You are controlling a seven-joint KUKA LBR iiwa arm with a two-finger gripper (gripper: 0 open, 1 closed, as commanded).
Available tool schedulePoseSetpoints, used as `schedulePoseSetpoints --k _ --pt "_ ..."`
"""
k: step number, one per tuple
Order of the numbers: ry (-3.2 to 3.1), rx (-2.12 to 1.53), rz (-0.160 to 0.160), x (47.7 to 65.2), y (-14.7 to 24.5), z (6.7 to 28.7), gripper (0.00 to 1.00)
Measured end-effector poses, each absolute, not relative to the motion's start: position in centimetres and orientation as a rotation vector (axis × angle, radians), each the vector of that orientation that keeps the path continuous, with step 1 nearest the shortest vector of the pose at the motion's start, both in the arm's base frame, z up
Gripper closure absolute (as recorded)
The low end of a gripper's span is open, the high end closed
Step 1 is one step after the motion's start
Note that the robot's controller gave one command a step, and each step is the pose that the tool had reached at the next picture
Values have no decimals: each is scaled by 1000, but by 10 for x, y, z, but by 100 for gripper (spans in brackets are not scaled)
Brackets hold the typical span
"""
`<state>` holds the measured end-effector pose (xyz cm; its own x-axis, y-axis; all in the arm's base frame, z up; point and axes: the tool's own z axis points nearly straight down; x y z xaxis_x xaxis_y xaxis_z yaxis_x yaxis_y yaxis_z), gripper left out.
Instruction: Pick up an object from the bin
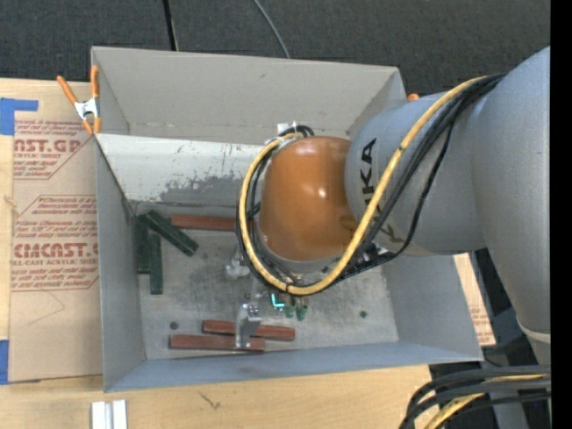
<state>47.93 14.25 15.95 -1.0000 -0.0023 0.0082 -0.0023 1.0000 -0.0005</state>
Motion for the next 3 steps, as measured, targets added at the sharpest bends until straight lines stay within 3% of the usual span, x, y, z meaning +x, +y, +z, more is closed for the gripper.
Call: schedulePoseSetpoints --k 1,2,3 --pt "-3141 1 -1 481 142 163 0" --pt "-3137 72 -4 489 140 80 100" --pt "-3137 72 -4 489 140 80 100"
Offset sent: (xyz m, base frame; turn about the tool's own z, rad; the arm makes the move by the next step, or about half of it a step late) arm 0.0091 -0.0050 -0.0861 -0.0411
